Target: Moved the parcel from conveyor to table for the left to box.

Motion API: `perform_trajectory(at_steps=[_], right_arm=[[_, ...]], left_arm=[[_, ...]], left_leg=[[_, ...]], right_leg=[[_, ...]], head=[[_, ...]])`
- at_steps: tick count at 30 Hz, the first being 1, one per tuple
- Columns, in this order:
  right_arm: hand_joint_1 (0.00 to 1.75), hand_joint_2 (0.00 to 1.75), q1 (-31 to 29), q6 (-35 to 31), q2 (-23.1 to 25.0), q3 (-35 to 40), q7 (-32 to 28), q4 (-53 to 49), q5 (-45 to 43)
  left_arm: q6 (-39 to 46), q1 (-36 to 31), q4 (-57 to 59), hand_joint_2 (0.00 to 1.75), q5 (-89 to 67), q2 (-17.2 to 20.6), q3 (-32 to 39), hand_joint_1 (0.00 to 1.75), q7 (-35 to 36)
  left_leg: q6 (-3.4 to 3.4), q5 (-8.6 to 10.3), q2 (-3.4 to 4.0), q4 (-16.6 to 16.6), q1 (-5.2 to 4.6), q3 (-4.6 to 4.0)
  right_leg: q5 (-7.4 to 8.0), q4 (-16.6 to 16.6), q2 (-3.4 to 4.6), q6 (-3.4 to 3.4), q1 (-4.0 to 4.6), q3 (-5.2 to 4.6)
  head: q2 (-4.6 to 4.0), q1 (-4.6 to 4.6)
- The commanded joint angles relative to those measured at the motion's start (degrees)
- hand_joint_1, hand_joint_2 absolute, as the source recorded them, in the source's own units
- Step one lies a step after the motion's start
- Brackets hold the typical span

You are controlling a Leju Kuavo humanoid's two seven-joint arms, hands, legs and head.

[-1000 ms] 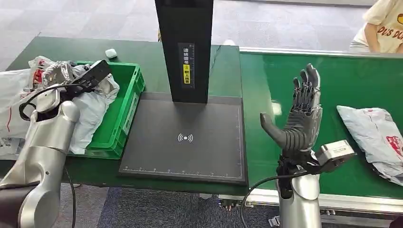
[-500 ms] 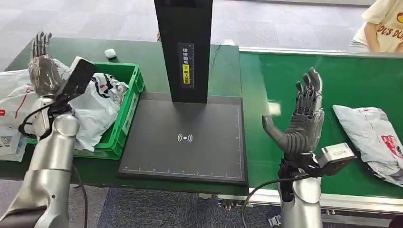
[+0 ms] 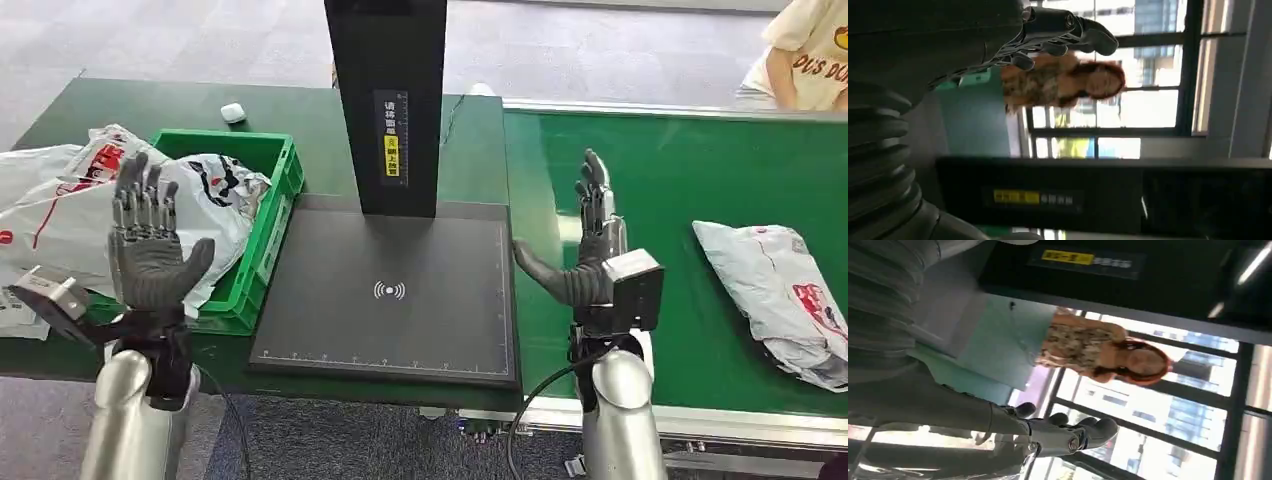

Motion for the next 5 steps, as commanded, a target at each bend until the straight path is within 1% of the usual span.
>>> perform_trajectory(at_steps=[1, 3, 5], right_arm=[[0.0, 1.75, 2.65, -2.5, -2.8, -0.14, 5.96, 10.82, 1.15], [0.0, 1.75, 5.38, -3.04, -2.84, -0.72, 8.04, 9.09, 2.59], [0.0, 1.75, 7.3, -1.86, -2.6, -1.12, 9.99, 7.64, 3.37]], left_arm=[[-9.81, 5.87, 5.23, 1.75, 6.24, -3.06, 0.07, 0.0, 1.13], [-10.01, 6.88, 4.66, 1.75, 5.53, -3.54, 0.6, 0.0, 2.31], [-10.78, 7.73, 3.97, 1.75, 5.2, -4.62, 1.89, 0.0, 3.84]], left_leg=[[0.0, -0.02, -0.03, -0.28, 0.01, 0.46], [0.01, -0.03, -0.05, -0.25, 0.03, 0.42], [0.03, -0.06, -0.07, -0.13, 0.02, 0.21]], right_leg=[[-0.03, -0.3, -0.06, -0.05, 0.03, 0.48], [-0.04, -0.29, -0.08, -0.06, 0.04, 0.45], [-0.06, -0.17, -0.1, -0.03, 0.03, 0.25]], head=[[0.0, 0.0], [0.0, 0.02], [0.0, 0.02]])
